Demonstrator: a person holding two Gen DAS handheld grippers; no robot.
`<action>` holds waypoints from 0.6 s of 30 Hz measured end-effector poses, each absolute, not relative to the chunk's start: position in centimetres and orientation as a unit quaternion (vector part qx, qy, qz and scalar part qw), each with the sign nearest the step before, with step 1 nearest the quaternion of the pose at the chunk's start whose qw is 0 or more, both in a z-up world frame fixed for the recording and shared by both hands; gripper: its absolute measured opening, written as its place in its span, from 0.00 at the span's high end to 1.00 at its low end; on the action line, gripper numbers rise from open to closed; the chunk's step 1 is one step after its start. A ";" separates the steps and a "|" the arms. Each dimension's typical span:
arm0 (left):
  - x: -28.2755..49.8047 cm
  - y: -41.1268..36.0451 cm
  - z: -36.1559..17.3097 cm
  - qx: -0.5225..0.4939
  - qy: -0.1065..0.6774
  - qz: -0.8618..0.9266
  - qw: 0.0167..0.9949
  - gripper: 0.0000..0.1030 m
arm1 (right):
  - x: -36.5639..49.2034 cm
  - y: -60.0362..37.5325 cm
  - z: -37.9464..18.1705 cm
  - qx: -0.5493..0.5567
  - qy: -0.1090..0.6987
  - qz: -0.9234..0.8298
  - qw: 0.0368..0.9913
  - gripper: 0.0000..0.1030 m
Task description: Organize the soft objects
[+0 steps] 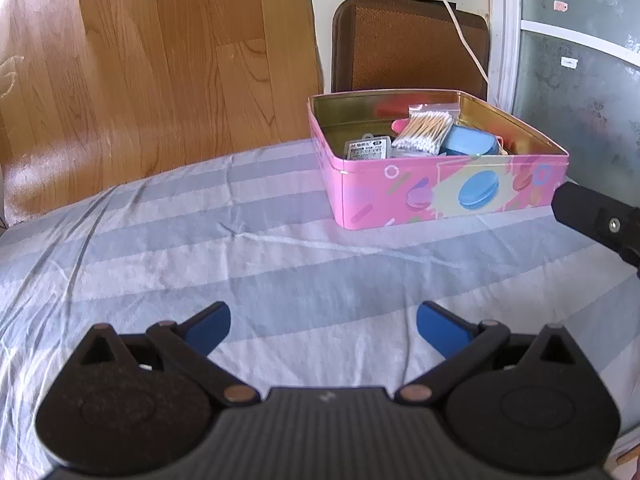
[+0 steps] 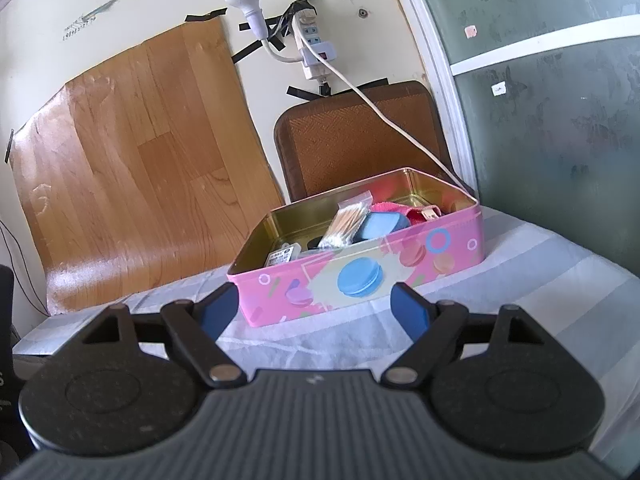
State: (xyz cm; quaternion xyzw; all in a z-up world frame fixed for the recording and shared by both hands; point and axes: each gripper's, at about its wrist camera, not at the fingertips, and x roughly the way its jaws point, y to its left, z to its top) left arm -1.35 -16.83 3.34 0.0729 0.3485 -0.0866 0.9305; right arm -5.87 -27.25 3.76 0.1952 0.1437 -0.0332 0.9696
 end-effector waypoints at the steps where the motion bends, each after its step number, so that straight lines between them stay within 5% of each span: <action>1: -1.3 -16.8 3.3 0.073 0.350 -0.087 0.930 0.00 | -5.9 -27.3 3.7 0.196 0.144 -0.033 0.969 0.17; 18: -1.0 -17.1 2.6 0.076 0.367 -0.084 0.923 0.00 | -5.7 -27.2 3.5 0.197 0.149 -0.033 0.968 0.17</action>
